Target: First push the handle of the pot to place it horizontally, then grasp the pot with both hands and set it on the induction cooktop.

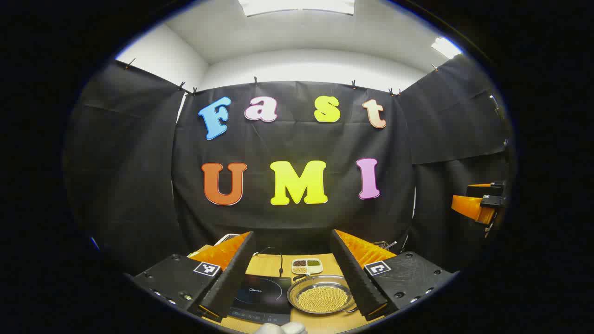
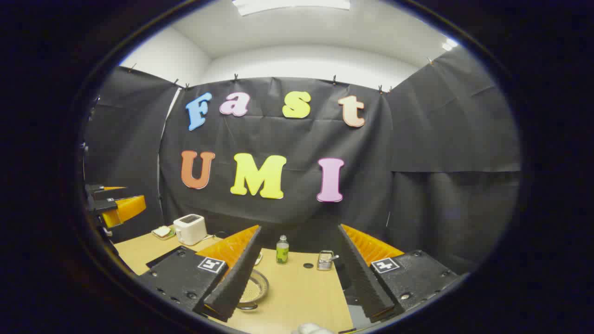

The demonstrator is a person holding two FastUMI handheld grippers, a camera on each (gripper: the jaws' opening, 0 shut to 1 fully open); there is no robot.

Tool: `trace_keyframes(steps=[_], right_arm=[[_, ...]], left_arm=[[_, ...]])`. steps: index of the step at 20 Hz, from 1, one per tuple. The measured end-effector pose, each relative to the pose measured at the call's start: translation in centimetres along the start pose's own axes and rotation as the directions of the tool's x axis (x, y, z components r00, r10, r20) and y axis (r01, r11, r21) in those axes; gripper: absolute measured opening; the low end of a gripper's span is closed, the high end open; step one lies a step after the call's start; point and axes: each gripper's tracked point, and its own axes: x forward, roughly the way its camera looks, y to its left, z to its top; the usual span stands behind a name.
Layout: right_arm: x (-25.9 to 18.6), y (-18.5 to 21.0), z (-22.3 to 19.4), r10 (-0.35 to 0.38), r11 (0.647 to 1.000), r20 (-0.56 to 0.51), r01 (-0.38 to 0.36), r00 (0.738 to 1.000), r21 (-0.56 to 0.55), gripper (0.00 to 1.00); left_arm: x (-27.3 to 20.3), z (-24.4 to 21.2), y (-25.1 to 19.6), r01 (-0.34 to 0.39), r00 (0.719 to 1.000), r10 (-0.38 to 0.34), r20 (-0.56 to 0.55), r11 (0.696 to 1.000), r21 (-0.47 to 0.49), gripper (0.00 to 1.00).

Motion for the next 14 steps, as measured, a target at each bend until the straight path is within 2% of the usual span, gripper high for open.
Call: trace_keyframes(steps=[14], right_arm=[[-0.2, 1.1, 0.3, 0.008, 1.000, 0.019, -0.008, 1.000, 0.019, 0.98]], left_arm=[[-0.6, -0.2, 1.2, -0.021, 1.000, 0.021, 0.006, 1.000, 0.012, 0.97]])
